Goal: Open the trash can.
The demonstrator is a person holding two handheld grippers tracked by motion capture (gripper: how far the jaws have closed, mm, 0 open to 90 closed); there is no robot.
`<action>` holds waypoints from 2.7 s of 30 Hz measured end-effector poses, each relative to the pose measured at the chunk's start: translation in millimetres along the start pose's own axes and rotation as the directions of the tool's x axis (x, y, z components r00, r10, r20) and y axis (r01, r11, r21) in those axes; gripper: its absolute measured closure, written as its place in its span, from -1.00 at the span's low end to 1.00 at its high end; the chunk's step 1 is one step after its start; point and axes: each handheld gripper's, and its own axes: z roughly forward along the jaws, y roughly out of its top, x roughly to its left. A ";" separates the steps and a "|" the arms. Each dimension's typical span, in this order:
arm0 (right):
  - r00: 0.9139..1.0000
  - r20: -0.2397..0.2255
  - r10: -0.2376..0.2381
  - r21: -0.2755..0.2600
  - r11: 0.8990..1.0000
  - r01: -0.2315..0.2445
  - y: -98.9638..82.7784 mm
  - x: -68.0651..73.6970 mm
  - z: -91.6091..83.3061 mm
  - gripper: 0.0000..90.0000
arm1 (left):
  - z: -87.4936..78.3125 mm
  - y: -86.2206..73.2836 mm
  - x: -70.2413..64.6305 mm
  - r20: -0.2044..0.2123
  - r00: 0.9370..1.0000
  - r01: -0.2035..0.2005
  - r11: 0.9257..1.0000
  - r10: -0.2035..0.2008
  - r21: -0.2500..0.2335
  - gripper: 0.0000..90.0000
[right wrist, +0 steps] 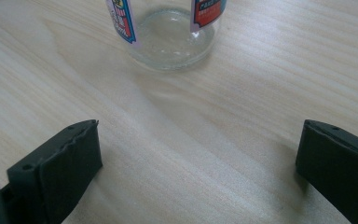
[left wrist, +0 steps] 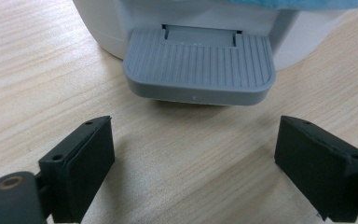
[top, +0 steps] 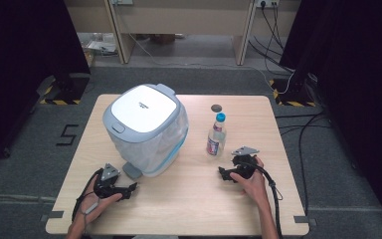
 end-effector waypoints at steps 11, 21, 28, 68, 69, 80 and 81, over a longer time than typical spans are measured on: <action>1.000 -0.001 0.001 0.000 1.000 -0.001 0.0 -0.1 0.0 -0.99 | -4.1 -2.0 9.6 0.002 0.998 0.059 0.998 -0.059 -0.027 -0.64; 1.000 -0.001 0.001 0.000 1.000 -0.001 -0.1 0.0 -0.1 -0.99 | -29.0 6.3 21.3 -0.001 0.996 0.083 0.989 -0.084 -0.122 -0.24; 1.000 0.000 0.001 0.000 1.000 -0.001 -0.2 0.1 -0.2 -0.99 | -54.7 17.4 26.6 -0.005 0.996 0.085 0.977 -0.088 -0.198 0.33; 1.000 0.006 0.008 0.002 1.000 -0.008 -0.6 1.4 -0.5 -0.99 | -151.6 115.7 36.4 0.119 0.992 0.083 0.877 -0.030 -0.473 0.99; 1.000 0.006 0.008 0.002 1.000 -0.008 -0.6 1.4 -0.5 -0.99 | -151.6 115.7 36.4 0.119 0.992 0.083 0.877 -0.030 -0.473 0.99; 1.000 0.008 0.014 0.001 1.000 -0.014 -0.5 2.0 -0.6 -0.99 | -147.9 139.8 27.1 0.159 0.987 0.072 0.875 0.006 -0.478 0.99; 1.000 0.008 0.014 0.001 1.000 -0.014 -0.5 2.1 -0.6 -0.99 | -147.2 141.9 26.0 0.162 0.987 0.069 0.876 0.010 -0.478 0.99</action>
